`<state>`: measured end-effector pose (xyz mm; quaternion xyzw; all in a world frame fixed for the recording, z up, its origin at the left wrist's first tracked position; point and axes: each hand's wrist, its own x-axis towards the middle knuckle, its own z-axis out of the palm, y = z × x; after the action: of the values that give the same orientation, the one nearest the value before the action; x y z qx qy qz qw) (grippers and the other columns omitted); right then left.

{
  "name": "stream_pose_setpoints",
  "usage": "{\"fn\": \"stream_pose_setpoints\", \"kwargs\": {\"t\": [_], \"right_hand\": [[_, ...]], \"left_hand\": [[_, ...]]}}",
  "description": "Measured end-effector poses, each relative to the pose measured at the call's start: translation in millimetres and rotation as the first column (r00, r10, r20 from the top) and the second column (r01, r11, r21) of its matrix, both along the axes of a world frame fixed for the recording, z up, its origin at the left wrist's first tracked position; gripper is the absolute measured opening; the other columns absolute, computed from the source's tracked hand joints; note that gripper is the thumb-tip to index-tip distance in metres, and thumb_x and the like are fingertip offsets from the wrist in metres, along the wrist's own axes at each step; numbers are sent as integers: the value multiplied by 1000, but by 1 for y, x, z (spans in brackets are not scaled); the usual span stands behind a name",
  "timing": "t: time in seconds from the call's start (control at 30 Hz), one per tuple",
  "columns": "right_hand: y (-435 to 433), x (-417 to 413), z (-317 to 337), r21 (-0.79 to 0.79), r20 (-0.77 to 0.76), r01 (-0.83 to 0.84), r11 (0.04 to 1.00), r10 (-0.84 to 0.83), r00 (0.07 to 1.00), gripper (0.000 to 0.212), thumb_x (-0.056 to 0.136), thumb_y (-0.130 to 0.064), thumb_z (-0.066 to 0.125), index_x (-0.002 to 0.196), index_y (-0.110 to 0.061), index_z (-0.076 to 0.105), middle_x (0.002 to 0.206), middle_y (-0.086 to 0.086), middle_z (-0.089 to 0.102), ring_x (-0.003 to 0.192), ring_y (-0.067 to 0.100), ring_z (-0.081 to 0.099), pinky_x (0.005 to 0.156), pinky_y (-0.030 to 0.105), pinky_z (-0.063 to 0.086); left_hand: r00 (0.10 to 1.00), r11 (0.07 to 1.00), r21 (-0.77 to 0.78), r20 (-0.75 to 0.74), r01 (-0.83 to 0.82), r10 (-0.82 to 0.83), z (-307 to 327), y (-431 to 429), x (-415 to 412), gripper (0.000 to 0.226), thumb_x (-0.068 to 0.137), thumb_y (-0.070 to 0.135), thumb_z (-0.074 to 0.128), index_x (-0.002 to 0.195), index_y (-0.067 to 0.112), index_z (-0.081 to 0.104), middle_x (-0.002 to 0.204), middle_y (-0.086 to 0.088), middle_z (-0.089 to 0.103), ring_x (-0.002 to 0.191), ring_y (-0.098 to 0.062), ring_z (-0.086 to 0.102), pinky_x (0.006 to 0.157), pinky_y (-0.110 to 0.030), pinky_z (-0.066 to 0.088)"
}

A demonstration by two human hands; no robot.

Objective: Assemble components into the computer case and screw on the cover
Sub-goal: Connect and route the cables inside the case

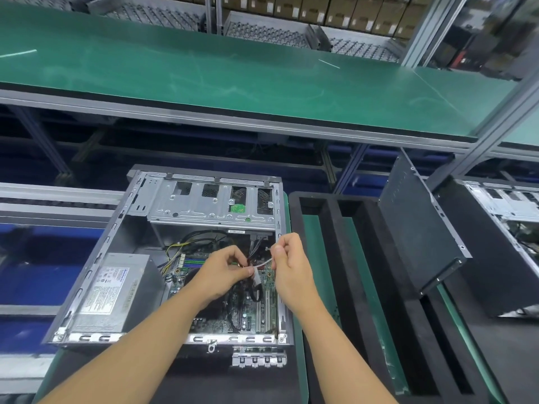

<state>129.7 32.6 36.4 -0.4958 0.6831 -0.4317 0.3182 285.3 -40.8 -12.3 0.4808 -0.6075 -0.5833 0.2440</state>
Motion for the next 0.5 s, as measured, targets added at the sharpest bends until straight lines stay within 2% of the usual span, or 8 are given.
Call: {"fn": "stream_pose_setpoints", "kwargs": {"t": [0.07, 0.13, 0.27, 0.33, 0.4, 0.5], "right_hand": [[-4, -1, 6, 80, -96, -51, 995, 58, 994, 18, 107, -17, 41, 92, -26, 46, 85, -6, 56, 75, 15, 51, 70, 30, 43], [-8, -1, 14, 165, -238, -93, 982, 131, 963, 14, 105, -17, 46, 93, -22, 53, 94, -5, 57, 83, 15, 54, 72, 29, 45], [-17, 9, 27, 350, -490, -138, 927, 306, 816, 11, 103, -12, 49, 102, -10, 60, 108, 7, 57, 97, 24, 59, 76, 30, 45], [-22, 18, 31, 466, -536, -114, 877, 383, 753, 11, 100, -5, 51, 107, -6, 59, 108, 15, 57, 103, 31, 63, 74, 33, 45], [-26, 28, 33, 550, -552, -81, 831, 434, 712, 20, 97, 1, 55, 115, -6, 58, 118, 18, 59, 109, 33, 65, 74, 34, 46], [-28, 36, 32, 586, -541, -55, 809, 440, 717, 30, 95, 5, 55, 124, -5, 56, 125, 16, 57, 110, 33, 64, 73, 36, 47]], "left_hand": [[1000, 999, 27, 5, -17, 17, -1, -2, 0, 27, 79, 19, 82, 93, 22, 59, 88, 3, 68, 70, -6, 64, 71, -24, 47], [1000, 998, 64, -5, -17, 17, -4, -4, 2, 34, 76, 24, 85, 100, 25, 61, 92, 2, 69, 75, -7, 64, 73, -25, 48], [1000, 994, 110, -12, -18, 19, -10, -8, 0, 33, 77, 21, 83, 103, 24, 63, 92, -2, 67, 83, -13, 63, 80, -29, 50], [999, 995, 100, 28, -24, 21, -12, -8, -5, 29, 80, 17, 79, 103, 22, 63, 87, -2, 65, 79, -13, 60, 75, -27, 48], [995, 997, 68, 91, -43, 37, -13, -7, -12, 24, 79, 15, 76, 99, 18, 65, 84, -8, 66, 74, -14, 58, 71, -30, 46], [975, 998, -18, 211, -63, 66, -14, -4, -21, 13, 77, 11, 71, 89, 13, 66, 75, -11, 65, 67, -16, 50, 62, -30, 39]]}}
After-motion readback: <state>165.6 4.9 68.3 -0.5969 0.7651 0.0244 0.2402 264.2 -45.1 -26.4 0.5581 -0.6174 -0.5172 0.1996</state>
